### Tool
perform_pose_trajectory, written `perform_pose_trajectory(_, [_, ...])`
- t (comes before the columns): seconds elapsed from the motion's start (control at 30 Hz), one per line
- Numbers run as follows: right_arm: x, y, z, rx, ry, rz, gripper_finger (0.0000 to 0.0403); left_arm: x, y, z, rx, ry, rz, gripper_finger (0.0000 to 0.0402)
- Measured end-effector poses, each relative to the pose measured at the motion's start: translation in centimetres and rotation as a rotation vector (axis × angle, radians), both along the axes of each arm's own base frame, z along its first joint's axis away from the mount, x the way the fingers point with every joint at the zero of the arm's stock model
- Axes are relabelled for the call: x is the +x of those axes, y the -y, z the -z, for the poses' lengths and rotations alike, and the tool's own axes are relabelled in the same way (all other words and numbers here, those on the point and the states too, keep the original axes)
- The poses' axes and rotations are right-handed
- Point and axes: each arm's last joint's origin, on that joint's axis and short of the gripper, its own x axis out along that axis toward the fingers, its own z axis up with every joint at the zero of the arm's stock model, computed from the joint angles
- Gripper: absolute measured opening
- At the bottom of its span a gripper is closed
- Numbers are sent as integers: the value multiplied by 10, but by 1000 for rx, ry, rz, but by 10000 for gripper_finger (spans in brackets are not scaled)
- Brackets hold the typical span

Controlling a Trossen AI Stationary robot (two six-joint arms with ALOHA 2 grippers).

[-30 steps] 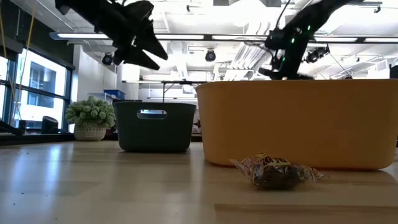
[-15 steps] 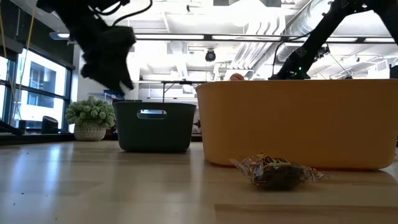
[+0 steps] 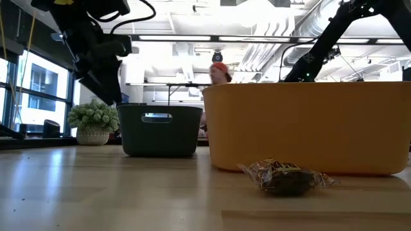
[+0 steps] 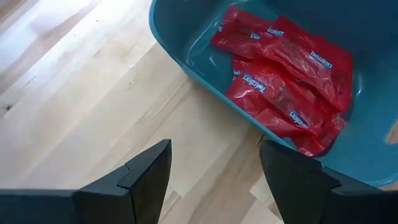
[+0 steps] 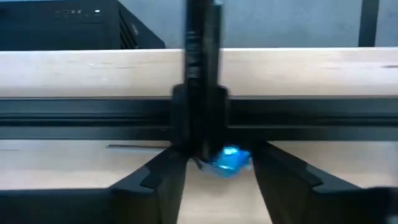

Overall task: Sort candy
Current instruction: Put the blue lollipop into the orange bin

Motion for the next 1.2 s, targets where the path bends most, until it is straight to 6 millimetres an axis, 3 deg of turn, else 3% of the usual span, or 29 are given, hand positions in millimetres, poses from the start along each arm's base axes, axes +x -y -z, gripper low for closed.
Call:
perform_pose_trajectory(0.23, [5,-1,9,36,-7,-21,52,0,0,0,6,-4,10,239])
perform_pose_trajectory(0.47, [12,-18,-8,51,-19,-98,48,-1,0,-3,1,19,5,239])
perform_pose_trajectory(0.73, [28,-43,-63,-86,69,-172,48,-19,-7,-32,96,181,-33,239])
perform_pose_trajectory(0.9, [45,-78,-104,-141,213,-289,48,-33,-16,-51,145,311,-122,239])
perform_pose_trajectory(0.97, [54,-97,-119,-137,293,-366,24,-35,-20,-56,153,361,-151,239])
perform_pose_trajectory(1.2, [96,-179,-137,-3,437,-689,2,-29,-32,-66,158,477,-180,239])
